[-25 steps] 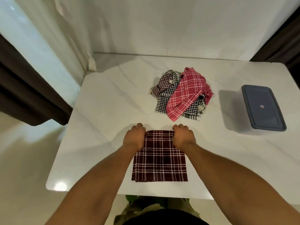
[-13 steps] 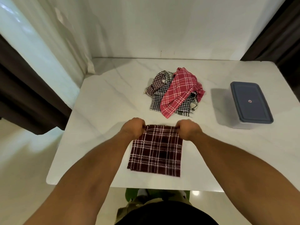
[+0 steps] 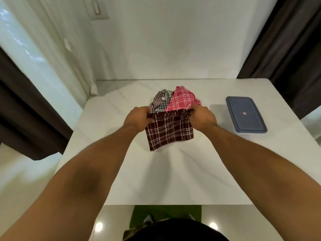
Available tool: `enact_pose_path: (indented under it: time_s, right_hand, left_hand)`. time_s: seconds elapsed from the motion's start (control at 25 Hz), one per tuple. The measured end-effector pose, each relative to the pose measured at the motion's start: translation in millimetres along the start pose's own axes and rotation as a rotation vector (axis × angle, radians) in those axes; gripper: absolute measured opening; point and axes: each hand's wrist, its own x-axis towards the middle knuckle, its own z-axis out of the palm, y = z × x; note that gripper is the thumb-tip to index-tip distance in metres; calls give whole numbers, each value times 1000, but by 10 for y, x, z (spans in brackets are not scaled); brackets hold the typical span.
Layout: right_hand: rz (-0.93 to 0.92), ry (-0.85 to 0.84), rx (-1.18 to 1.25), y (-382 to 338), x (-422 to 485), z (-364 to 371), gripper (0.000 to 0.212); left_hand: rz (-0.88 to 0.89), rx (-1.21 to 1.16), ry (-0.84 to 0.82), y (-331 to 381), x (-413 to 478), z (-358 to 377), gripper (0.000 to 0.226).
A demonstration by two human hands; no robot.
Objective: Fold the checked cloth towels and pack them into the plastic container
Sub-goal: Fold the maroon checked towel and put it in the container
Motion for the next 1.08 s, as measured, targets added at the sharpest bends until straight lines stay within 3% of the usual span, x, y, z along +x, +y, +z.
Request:
enact_pose_path:
  time_s: [0.24, 0.4, 0.56, 0.64, 0.76, 0.84, 1.0, 1.08]
  right_hand:
    - [-41, 2, 0, 80, -42, -137, 33]
    - [-101, 56, 231, 113, -101, -123, 33]
    - [-145, 142, 225, 196, -304, -20, 20]
    - [-130, -18, 116, 319, -469, 143, 18]
    - [-120, -448, 28, 534, -789, 492, 26]
    - [-130, -626, -40, 659, -980, 706, 31]
    - [-133, -855, -120, 792, -1237, 999, 34]
    - [-129, -853, -110, 842, -1287, 1059, 31]
  left_hand:
    - [9, 75, 53, 132, -94, -127, 18]
    - [-23, -4, 115, 157, -145, -100, 15]
    - [39, 74, 73, 146, -289, 9, 15]
    - [89, 187, -61, 49, -402, 173, 17]
    - [120, 333, -332, -144, -624, 553, 22]
    - [121, 368, -460, -230, -799, 827, 26]
    - [49, 298, -660, -373, -1111, 1315, 32]
    - [5, 221, -682, -424, -1164, 1422, 22]
